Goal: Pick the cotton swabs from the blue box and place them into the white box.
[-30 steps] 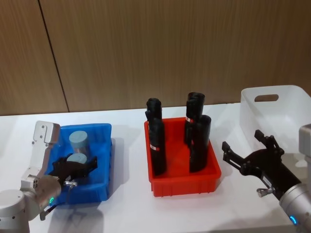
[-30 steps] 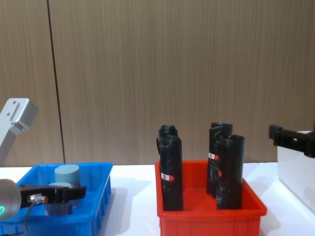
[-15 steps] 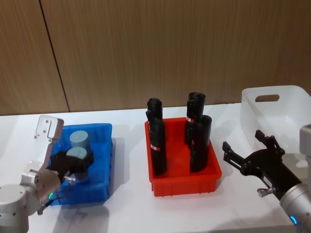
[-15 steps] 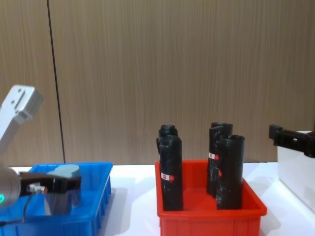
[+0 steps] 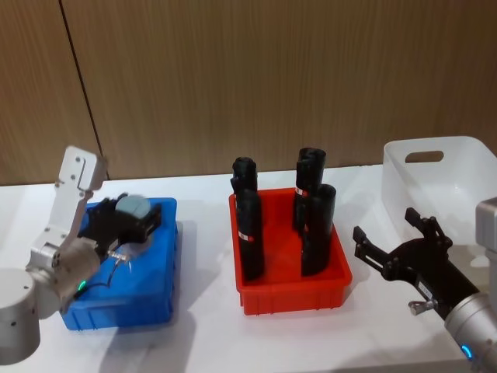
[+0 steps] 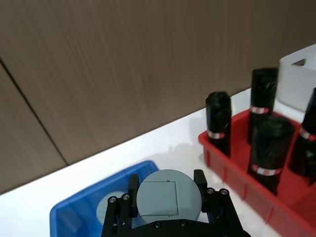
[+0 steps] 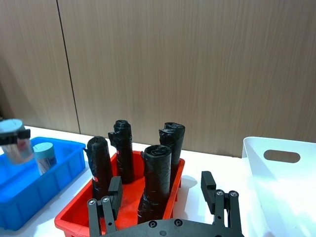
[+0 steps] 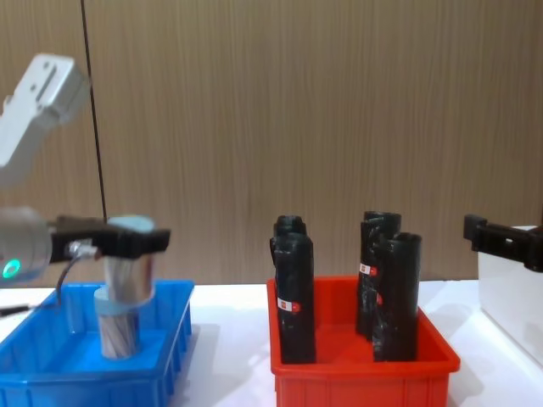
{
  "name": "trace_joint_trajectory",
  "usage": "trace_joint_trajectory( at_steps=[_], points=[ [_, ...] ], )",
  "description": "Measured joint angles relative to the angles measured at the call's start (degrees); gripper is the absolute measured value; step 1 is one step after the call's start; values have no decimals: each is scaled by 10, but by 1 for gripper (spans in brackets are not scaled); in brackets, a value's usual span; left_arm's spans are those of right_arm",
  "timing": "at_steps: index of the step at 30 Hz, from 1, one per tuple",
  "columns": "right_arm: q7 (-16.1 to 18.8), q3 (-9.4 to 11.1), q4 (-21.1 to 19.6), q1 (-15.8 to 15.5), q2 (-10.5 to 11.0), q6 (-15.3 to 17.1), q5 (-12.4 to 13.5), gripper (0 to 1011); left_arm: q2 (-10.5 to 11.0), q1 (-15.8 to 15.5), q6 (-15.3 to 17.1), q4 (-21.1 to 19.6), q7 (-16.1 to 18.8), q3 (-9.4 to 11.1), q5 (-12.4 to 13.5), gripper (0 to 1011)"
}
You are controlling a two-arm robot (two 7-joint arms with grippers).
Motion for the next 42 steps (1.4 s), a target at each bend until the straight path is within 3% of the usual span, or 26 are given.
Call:
trace_joint_trajectory(
  at_steps=[11, 19, 33, 42],
  points=[
    [0, 0, 0, 0, 0, 0, 0, 1001, -5, -11, -3, -41, -55, -1, -32, 673],
    [0, 0, 0, 0, 0, 0, 0, 1001, -19, -35, 19, -43, -107, 3, -54, 673],
    [0, 0, 0, 0, 0, 0, 0, 1001, -63, -121, 115, 11, -217, 20, -55, 673],
    [0, 0, 0, 0, 0, 0, 0, 1001, -92, -176, 148, 59, -277, 35, -40, 673]
  ],
)
